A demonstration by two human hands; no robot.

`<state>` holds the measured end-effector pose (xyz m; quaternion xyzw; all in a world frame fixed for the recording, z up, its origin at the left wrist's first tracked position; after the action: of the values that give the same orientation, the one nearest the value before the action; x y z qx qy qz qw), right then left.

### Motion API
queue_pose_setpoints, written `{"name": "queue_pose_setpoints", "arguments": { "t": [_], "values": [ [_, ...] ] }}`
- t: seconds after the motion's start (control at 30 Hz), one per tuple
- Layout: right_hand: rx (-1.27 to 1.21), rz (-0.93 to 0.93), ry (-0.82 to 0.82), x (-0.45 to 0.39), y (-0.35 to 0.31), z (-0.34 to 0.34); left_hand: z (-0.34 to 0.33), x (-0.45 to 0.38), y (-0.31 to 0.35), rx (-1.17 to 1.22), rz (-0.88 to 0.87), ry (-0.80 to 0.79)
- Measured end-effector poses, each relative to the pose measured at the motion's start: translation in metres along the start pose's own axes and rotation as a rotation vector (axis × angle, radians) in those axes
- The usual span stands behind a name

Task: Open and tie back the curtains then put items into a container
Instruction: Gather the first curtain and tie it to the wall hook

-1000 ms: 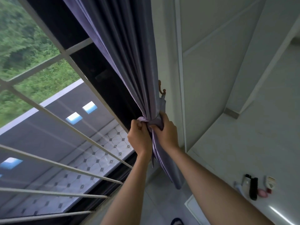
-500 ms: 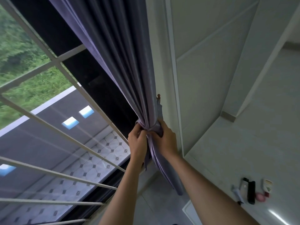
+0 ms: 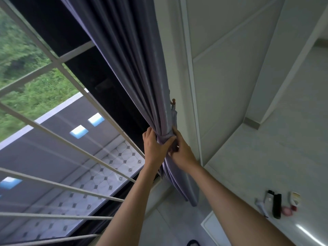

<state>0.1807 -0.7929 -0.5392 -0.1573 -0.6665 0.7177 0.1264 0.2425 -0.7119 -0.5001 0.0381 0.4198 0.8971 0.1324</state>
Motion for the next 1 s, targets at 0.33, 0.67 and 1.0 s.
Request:
{"name": "queue_pose_setpoints", "arguments": {
  "t": [0.33,0.67,1.0],
  "values": [
    [-0.171,-0.135,-0.048,-0.005,-0.008,0.023,-0.016,-0.006,0.003,0.312,0.255,-0.067],
    [-0.125,-0.113,-0.028,-0.007,-0.021,0.024,-0.014,-0.005,0.011,0.450,0.271,-0.106],
    [0.041,0.086,-0.011,-0.043,-0.053,0.055,-0.008,-0.008,0.019,0.570,0.275,-0.175]
  ]
}}
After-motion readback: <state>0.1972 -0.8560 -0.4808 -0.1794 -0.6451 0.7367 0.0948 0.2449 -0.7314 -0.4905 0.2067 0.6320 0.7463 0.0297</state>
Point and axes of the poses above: each hand's wrist, its own x-axis away from the middle knuckle, its own z-axis out of the back of the hand, y = z × x, the point moved 1 cm from there along -x, towards the middle knuckle, and after that the axes turned 9 degrees about z, right-handed, at the moved point
